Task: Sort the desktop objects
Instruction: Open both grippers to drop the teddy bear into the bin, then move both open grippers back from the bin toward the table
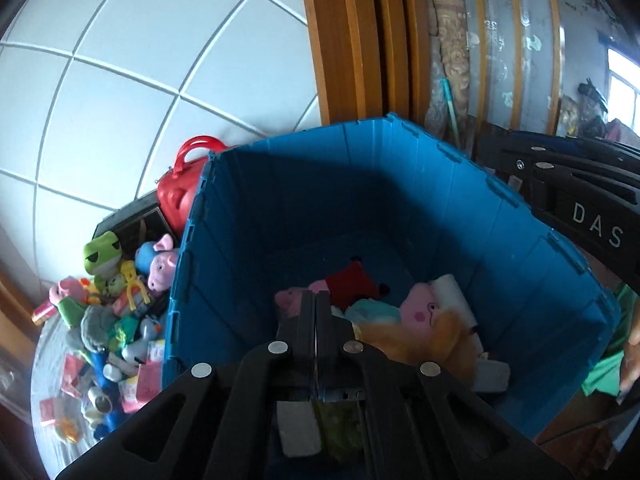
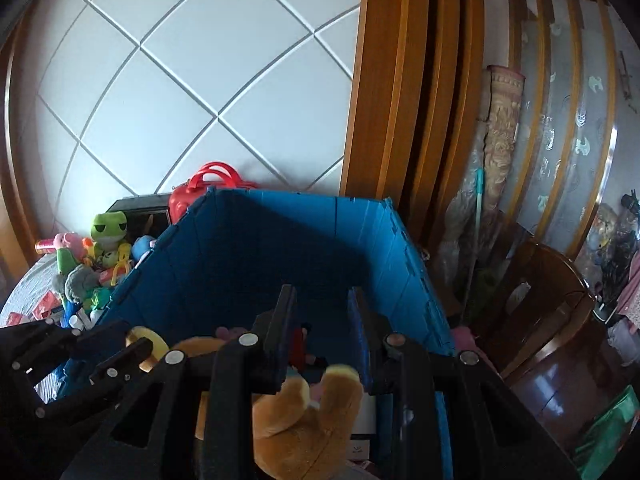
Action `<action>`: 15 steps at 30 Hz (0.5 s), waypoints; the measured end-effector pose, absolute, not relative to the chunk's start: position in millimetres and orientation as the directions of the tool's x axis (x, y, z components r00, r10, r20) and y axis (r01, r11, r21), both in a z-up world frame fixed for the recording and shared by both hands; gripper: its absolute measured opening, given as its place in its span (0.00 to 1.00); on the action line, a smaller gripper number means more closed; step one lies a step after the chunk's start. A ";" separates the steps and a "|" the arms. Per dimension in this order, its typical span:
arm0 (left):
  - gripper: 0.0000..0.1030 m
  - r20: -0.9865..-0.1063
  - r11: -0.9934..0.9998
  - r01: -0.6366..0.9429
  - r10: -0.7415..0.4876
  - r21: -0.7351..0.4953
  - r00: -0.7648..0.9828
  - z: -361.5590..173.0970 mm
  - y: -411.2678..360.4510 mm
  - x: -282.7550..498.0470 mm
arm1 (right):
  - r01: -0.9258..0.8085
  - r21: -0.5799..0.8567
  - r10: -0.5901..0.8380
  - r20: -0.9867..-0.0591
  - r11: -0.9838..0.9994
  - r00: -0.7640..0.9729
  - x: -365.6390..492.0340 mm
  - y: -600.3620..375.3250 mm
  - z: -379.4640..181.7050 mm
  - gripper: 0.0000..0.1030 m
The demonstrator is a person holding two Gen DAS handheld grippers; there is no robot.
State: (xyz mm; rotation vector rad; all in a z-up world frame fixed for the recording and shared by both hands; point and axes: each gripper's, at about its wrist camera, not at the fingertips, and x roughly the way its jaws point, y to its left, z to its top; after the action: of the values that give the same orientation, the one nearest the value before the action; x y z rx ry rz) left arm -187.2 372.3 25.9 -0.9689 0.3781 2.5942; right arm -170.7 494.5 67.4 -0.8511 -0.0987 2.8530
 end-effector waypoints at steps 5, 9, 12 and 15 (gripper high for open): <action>0.16 -0.677 -0.911 -0.390 0.205 0.131 -0.706 18.0 375.7 -188.6 | -0.132 -0.118 0.176 -0.576 -0.984 -0.798 -178.1 505.4 64.8 0.25; 0.53 -0.657 -0.916 -0.373 0.194 0.144 -0.729 15.2 374.1 -186.6 | -0.132 -0.115 0.174 -0.596 -0.985 -0.784 -177.0 511.3 55.6 0.25; 0.67 -0.648 -0.920 -0.369 0.199 0.136 -0.735 13.3 371.4 -190.0 | -0.125 -0.106 0.164 -0.608 -0.986 -0.777 -173.7 513.1 48.4 0.25; 0.77 -0.623 -0.925 -0.359 0.210 0.122 -0.754 15.5 366.6 -184.4 | -0.136 -0.100 0.169 -0.604 -0.986 -0.779 -165.7 513.3 44.6 0.26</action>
State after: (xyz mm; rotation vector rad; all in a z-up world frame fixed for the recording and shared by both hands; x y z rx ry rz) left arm -184.4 366.6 15.5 -0.9055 0.3375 2.6644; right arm -165.7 513.3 44.6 -0.9644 -0.0766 2.8187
